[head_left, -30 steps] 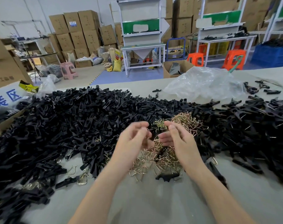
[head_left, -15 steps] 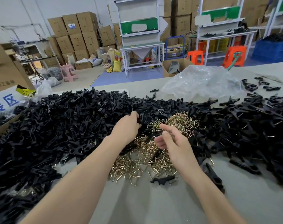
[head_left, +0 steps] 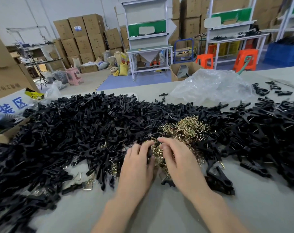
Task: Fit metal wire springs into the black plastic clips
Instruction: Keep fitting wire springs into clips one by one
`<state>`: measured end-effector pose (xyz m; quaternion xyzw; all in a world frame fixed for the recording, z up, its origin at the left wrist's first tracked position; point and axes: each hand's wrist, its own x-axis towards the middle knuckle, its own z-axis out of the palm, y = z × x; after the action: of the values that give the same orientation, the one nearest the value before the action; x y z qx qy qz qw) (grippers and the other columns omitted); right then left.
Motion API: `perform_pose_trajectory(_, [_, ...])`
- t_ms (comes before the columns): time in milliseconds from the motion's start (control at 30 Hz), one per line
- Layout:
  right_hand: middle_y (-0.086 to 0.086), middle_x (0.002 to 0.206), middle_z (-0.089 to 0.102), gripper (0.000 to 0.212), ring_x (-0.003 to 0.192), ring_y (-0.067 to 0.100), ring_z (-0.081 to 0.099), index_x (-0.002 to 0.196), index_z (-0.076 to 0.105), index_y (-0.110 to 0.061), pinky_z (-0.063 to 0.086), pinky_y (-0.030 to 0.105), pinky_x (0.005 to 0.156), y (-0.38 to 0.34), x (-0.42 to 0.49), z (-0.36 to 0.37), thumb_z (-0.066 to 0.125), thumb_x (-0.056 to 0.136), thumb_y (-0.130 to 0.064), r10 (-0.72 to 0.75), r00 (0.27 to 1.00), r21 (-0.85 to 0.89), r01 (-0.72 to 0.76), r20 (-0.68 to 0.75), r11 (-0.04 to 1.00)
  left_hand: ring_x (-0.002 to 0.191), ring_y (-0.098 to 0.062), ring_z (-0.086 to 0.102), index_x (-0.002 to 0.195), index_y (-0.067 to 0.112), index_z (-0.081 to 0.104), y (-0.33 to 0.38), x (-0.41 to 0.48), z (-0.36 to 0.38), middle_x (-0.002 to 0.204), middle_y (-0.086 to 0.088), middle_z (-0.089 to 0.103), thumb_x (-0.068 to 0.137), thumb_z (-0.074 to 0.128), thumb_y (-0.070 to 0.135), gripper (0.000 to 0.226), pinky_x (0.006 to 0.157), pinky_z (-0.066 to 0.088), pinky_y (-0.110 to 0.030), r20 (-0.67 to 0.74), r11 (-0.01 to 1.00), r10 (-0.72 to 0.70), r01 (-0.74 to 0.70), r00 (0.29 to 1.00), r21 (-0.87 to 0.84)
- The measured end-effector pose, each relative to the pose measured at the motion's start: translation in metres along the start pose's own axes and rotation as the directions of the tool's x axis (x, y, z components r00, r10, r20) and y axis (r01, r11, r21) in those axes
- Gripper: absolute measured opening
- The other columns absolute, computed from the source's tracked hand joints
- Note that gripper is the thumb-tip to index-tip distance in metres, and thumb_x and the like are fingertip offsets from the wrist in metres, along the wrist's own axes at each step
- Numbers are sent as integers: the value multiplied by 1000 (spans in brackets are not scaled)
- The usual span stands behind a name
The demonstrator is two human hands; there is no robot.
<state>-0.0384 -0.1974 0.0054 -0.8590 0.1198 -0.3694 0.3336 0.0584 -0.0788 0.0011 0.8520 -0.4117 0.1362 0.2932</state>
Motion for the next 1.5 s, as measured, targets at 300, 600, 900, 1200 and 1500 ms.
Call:
perform_pose_trajectory(300, [-17,115,62,34,110,-2,50,133,60,-25,41,18,100,2,0,8,44,103,-25,-10,999,-67,14,50,998,117,-8,46,154,29,31,0,-6,-10,120,11,51,106,39,16,51,104,38,-25,2,953,-89,86,996,-292])
perform_pose_trajectory(600, [-27,119,65,27,116,-7,59,128,67,-36,43,9,95,1,6,6,57,103,-37,123,984,256,-153,130,954,85,-7,69,116,49,65,17,-2,-13,96,13,69,96,63,8,46,78,57,-21,112,487,-320,265,941,-832])
perform_pose_trajectory(900, [-17,99,77,27,89,0,72,104,73,-31,52,9,76,-4,9,-1,64,97,-6,271,943,548,-334,195,767,82,-12,70,108,38,71,19,-4,-11,89,2,70,92,68,6,36,73,55,-16,156,385,-320,279,934,-880])
perform_pose_trajectory(1200, [-9,103,77,26,98,4,71,106,78,-34,51,12,85,-3,12,-5,69,95,-12,261,931,557,-363,256,747,75,-12,67,113,47,69,17,-5,-11,86,5,67,85,70,31,32,70,58,-27,128,377,-307,244,943,-893])
perform_pose_trajectory(1500, [-6,97,77,26,83,2,70,96,73,-39,51,13,67,-2,14,-7,81,71,-39,298,914,607,-405,275,683,62,-11,53,108,36,69,19,-8,-14,70,2,59,94,63,32,16,56,46,-22,62,466,-272,188,960,-864])
